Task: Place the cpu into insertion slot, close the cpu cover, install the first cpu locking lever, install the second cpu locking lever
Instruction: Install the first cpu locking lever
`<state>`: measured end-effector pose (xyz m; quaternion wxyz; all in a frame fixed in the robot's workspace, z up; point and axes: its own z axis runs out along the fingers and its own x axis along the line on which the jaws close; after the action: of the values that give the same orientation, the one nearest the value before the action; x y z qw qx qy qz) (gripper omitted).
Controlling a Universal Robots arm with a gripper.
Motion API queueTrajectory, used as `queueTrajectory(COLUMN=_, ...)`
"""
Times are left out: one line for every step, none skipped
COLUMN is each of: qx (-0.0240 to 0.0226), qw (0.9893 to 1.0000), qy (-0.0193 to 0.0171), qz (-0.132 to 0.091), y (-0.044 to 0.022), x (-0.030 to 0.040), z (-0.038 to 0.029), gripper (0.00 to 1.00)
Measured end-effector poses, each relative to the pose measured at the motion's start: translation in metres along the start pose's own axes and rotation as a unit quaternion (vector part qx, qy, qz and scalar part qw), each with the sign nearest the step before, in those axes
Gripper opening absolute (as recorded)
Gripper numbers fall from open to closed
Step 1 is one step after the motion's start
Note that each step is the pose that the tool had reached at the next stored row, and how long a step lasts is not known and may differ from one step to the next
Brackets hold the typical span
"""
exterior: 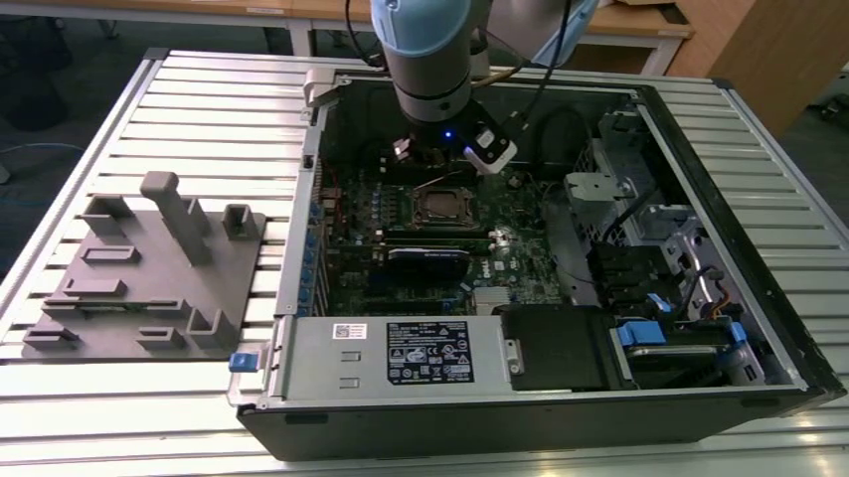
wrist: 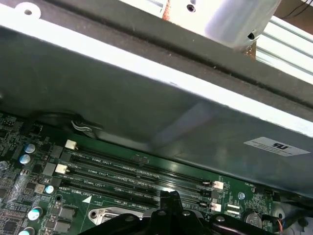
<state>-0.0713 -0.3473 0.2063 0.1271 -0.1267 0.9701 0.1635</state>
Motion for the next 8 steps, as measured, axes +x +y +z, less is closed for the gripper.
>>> queueTrajectory(qx=0.0000, qw=1.0000, qy=0.0000, qz=0.000, y=0.0000, x=0.0000, z=0.0000, gripper=0.10)
queueTrajectory(qx=0.0001, qw=1.0000, qy=0.0001, qz=0.000, y=0.0000, x=0.0000, z=0.0000, gripper=0.10)
queueTrajectory(qx=0.0000, qw=1.0000, qy=0.0001, qz=0.000, y=0.0000, x=0.0000, z=0.0000, gripper=0.10)
queueTrajectory(qx=0.0000, qw=1.0000, qy=0.0001, qz=0.000, y=0.0000, x=0.0000, z=0.0000, gripper=0.10)
queueTrajectory(qx=0.0000, qw=1.0000, qy=0.0001, qz=0.000, y=0.0000, x=0.0000, z=0.0000, gripper=0.10)
queueTrajectory(qx=0.0001, qw=1.0000, qy=0.0001, qz=0.000, y=0.0000, x=-0.0001, z=-0.0001, gripper=0.10)
queueTrajectory(qx=0.0001, qw=1.0000, qy=0.0002, qz=0.000, y=0.0003, x=-0.0004, z=-0.0009, gripper=0.10)
queueTrajectory(qx=0.0001, qw=1.0000, qy=0.0001, qz=0.000, y=0.0008, x=-0.0008, z=-0.0024, gripper=0.10)
